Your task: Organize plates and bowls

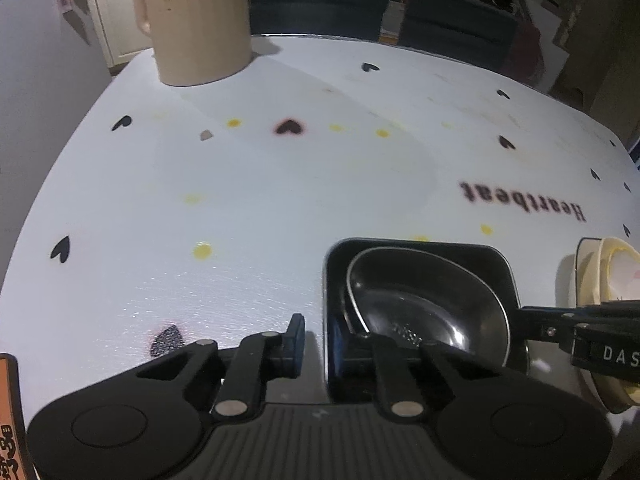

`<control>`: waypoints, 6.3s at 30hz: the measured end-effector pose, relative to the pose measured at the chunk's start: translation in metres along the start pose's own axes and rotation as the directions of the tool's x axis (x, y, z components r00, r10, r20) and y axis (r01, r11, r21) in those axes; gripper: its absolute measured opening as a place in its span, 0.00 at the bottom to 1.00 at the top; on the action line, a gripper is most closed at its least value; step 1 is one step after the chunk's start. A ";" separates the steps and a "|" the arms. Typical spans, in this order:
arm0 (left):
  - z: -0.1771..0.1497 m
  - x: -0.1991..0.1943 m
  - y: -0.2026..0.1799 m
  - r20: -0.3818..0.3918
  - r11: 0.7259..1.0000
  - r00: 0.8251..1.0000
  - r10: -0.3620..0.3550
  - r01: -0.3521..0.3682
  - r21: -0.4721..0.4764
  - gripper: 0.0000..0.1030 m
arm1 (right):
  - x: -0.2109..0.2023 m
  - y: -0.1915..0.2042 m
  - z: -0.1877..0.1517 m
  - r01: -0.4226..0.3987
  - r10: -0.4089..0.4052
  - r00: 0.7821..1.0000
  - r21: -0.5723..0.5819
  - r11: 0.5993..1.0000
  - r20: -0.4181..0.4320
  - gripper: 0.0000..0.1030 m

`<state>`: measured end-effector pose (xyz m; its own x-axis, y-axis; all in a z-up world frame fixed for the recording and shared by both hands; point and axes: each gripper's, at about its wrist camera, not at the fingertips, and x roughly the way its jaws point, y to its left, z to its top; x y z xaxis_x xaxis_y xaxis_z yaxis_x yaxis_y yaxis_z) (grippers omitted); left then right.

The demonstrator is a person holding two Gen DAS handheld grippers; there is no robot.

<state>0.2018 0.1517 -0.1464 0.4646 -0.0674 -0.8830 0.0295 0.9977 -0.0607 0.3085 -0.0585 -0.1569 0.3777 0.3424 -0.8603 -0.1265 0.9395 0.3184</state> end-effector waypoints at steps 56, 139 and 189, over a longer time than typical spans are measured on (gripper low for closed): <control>0.017 -0.089 -0.043 0.332 0.904 0.887 -0.322 0.393 -0.171 0.06 | -0.137 -0.081 0.001 -0.203 0.153 0.938 0.134 0.970 0.311 0.06; -0.021 -0.025 -0.185 0.180 0.935 0.921 -0.347 0.355 -0.014 0.06 | -0.167 -0.191 -0.080 -0.023 -0.050 0.963 0.267 0.963 0.265 0.05; -0.062 -0.149 -0.169 0.384 0.956 0.875 -0.294 0.278 0.097 1.00 | -0.261 -0.148 -0.115 0.165 -0.191 0.819 0.096 0.982 0.542 0.83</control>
<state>0.0724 -0.0074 -0.0335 0.7377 -0.3513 -0.5766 0.2430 0.9349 -0.2587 0.1225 -0.2854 -0.0251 0.8304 0.0950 -0.5490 0.0261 0.9777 0.2085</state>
